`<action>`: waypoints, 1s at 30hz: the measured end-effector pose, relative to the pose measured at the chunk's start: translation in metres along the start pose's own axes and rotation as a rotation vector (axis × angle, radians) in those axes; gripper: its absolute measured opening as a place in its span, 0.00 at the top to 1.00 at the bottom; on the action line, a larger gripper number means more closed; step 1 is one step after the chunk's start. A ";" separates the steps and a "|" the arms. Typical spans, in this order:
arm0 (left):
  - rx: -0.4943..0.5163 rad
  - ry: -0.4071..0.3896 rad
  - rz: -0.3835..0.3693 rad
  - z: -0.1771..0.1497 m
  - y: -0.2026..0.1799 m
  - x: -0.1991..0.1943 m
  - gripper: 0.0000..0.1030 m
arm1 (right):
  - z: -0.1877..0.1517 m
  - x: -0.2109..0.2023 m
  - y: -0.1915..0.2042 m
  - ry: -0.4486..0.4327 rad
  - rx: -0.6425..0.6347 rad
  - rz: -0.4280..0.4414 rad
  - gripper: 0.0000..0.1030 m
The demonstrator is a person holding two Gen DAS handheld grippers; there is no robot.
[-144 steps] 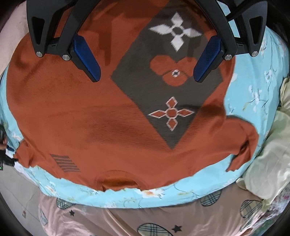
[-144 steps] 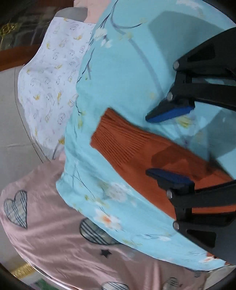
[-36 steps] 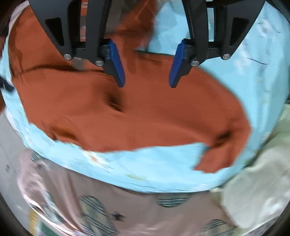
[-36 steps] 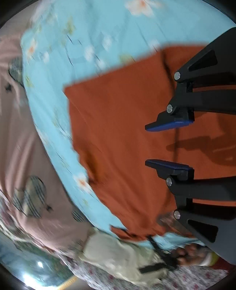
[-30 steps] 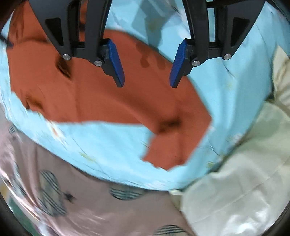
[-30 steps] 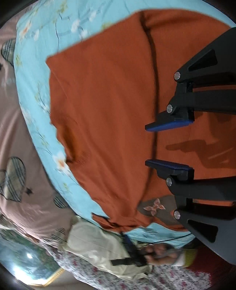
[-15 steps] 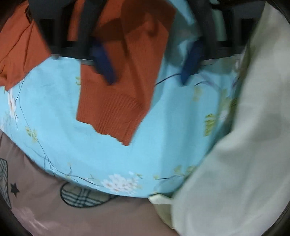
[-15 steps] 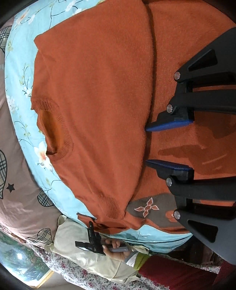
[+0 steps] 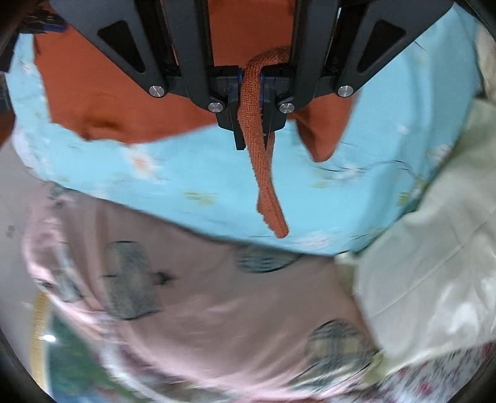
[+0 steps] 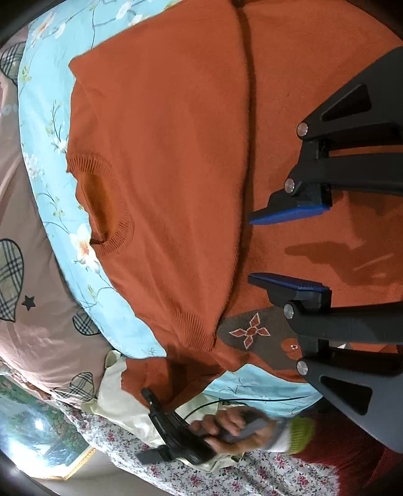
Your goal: Fold small clothes
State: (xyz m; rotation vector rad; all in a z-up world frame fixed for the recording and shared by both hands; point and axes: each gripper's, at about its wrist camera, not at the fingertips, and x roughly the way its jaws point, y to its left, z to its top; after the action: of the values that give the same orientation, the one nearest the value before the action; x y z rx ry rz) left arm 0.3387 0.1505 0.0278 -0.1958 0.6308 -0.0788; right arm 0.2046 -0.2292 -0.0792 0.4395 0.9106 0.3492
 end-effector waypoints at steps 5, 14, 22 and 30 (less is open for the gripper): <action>0.131 -0.042 -0.135 -0.040 -0.109 -0.024 0.95 | -0.003 -0.026 -0.020 -0.051 0.051 -0.021 0.67; 0.400 0.067 -0.234 -0.116 -0.245 0.005 0.95 | -0.008 -0.054 -0.058 -0.120 0.162 -0.072 0.67; 0.452 0.248 -0.244 -0.157 -0.244 0.031 0.65 | 0.007 -0.033 -0.059 -0.125 0.227 -0.016 0.50; 0.317 0.147 -0.068 -0.163 -0.161 -0.040 0.37 | 0.036 0.016 -0.050 -0.081 0.259 0.048 0.48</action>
State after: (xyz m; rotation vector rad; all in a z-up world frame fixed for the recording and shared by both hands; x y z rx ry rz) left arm 0.2078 -0.0270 -0.0453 0.0959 0.7485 -0.2587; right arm 0.2483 -0.2719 -0.0958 0.7095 0.8707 0.2563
